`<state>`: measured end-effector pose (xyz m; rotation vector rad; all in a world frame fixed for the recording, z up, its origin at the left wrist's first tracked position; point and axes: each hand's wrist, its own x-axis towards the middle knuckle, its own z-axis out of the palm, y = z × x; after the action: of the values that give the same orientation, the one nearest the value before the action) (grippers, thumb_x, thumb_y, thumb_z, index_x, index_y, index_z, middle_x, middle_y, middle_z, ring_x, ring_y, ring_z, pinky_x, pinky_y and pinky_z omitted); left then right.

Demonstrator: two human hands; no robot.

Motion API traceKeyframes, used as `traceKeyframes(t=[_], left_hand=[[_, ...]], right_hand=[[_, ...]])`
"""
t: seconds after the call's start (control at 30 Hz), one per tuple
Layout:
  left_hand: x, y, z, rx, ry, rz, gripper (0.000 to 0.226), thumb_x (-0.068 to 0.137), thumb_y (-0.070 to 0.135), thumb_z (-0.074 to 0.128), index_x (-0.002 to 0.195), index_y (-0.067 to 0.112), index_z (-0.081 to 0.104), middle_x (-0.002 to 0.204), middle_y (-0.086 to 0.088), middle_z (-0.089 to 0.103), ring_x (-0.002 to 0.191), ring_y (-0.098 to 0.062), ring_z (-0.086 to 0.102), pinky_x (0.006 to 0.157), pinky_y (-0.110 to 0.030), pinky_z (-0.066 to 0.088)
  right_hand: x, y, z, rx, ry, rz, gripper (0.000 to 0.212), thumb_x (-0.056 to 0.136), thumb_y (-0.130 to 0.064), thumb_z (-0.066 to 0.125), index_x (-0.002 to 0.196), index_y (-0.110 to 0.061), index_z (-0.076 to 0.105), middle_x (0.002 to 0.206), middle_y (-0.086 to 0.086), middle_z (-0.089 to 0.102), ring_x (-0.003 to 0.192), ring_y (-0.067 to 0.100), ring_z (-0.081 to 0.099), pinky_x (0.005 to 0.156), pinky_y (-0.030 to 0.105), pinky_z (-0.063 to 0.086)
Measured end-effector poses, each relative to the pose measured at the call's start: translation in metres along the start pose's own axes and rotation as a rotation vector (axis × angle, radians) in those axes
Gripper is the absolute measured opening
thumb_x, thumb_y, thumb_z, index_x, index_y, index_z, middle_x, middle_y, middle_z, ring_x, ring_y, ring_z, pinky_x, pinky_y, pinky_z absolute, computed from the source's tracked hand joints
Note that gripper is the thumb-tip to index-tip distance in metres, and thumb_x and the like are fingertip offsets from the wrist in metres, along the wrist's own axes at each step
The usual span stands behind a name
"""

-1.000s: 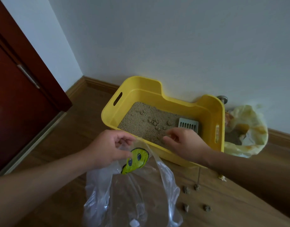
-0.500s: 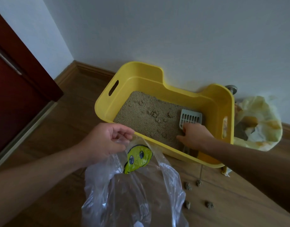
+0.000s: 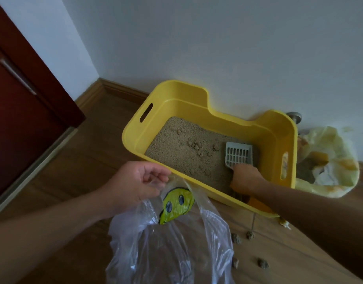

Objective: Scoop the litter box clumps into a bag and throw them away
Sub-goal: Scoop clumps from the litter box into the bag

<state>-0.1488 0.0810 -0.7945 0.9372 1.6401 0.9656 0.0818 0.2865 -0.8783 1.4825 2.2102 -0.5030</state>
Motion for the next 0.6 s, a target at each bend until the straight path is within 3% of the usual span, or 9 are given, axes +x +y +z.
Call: traceKeyframes(t=[0.13,0.27,0.37,0.47,0.6], left_hand=[[-0.005,0.009,0.004,-0.012,0.031,0.004,0.038,0.068,-0.003,0.073,0.101,0.016,0.071,0.093,-0.007,0.073,0.083,-0.015,0.068,0.080,-0.027,0.056],[-0.004,0.015,0.004,0.061,0.067,0.017,0.041,0.076,-0.021,0.066,0.100,0.012,0.070,0.090,-0.009,0.072,0.076,-0.012,0.067,0.074,-0.019,0.055],[-0.006,0.023,0.005,0.094,0.095,0.022,0.039,0.076,-0.020,0.068,0.102,0.009,0.070,0.089,-0.010,0.072,0.075,-0.012,0.068,0.072,-0.018,0.056],[-0.005,0.034,0.007,0.113,0.117,0.027,0.040,0.075,-0.018,0.070,0.098,0.015,0.070,0.090,-0.008,0.073,0.074,-0.012,0.069,0.070,-0.017,0.055],[-0.001,0.042,0.008,0.091,0.123,0.016,0.040,0.075,-0.019,0.069,0.097,0.015,0.069,0.090,-0.010,0.071,0.069,-0.006,0.068,0.067,-0.015,0.054]], right_hand=[[-0.007,0.000,-0.007,0.114,0.042,0.039,0.026,0.089,-0.016,0.061,0.113,-0.008,0.059,0.100,0.008,0.060,0.083,0.020,0.057,0.061,0.026,0.050],[-0.016,0.002,-0.011,0.228,0.109,0.051,0.038,0.085,-0.017,0.068,0.120,-0.008,0.056,0.111,0.011,0.064,0.084,0.021,0.059,0.052,0.022,0.047],[-0.028,0.007,-0.018,0.312,0.131,0.040,0.048,0.081,-0.022,0.077,0.122,-0.010,0.055,0.110,0.009,0.066,0.091,0.022,0.066,0.059,0.027,0.054],[-0.037,0.013,-0.029,0.353,0.098,-0.017,0.033,0.080,-0.024,0.079,0.110,-0.015,0.069,0.091,0.001,0.069,0.078,0.015,0.068,0.066,0.031,0.061],[-0.046,0.018,-0.044,0.294,0.115,-0.087,0.024,0.083,-0.023,0.076,0.107,-0.021,0.075,0.085,-0.004,0.069,0.074,0.010,0.064,0.056,0.023,0.052]])
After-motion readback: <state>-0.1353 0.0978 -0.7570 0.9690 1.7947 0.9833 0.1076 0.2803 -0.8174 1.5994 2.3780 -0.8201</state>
